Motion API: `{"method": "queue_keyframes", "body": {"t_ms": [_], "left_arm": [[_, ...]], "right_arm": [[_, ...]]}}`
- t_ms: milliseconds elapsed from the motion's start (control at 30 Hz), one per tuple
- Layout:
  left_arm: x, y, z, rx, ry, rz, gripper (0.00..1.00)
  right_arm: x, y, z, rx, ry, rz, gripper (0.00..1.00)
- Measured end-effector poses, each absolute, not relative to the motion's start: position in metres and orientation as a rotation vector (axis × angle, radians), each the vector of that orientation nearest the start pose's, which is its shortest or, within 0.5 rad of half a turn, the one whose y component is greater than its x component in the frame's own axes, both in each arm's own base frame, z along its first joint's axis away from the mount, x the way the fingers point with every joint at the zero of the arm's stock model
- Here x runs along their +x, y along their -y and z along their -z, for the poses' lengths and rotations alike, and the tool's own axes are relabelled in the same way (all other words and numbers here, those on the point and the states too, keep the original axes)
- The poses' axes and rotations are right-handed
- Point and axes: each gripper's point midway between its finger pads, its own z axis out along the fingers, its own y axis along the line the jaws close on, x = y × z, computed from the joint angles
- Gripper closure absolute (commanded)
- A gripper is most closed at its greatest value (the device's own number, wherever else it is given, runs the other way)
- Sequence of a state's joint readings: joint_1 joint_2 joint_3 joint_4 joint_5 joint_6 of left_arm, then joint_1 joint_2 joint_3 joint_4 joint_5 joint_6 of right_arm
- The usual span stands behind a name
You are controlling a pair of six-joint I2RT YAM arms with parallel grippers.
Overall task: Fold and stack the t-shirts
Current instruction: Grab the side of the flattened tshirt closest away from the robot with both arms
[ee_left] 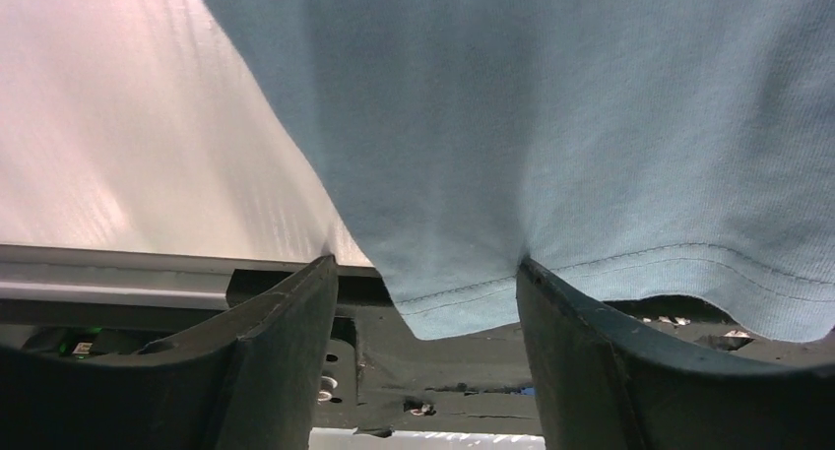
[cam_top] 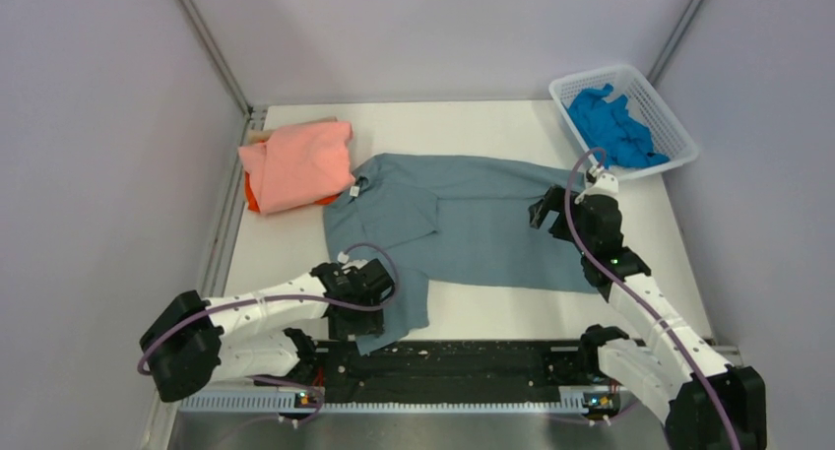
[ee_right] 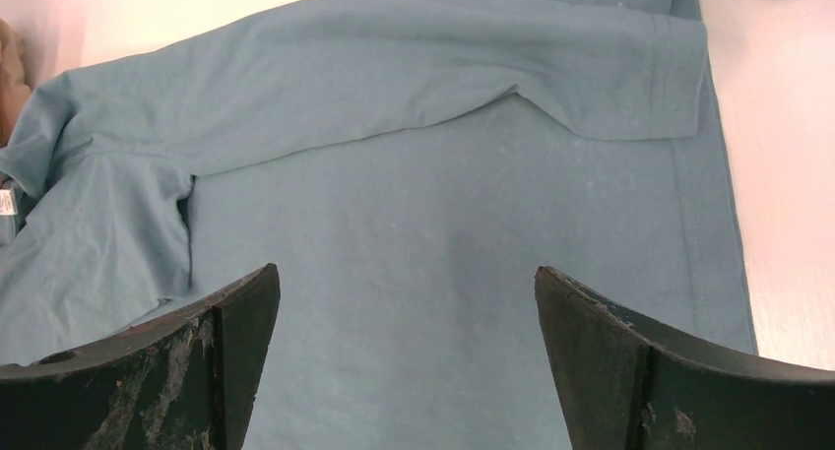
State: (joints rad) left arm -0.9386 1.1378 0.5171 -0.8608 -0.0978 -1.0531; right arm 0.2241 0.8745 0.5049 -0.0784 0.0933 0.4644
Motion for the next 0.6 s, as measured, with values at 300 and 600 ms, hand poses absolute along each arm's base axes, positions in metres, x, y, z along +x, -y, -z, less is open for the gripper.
{"method": "queue_keyframes", "body": {"t_ms": [300, 600], "left_arm": [[0.072, 0.147, -0.005, -0.15, -3.086, 0.017, 0.77], [0.076, 0.161, -0.01, -0.12, -3.063, 0.111, 1.0]], "right_arm": [[0.304, -0.07, -0.132, 0.311, -2.041, -0.321, 0.01], [0.304, -0.067, -0.131, 0.311, -2.04, -0.3, 0.01]]}}
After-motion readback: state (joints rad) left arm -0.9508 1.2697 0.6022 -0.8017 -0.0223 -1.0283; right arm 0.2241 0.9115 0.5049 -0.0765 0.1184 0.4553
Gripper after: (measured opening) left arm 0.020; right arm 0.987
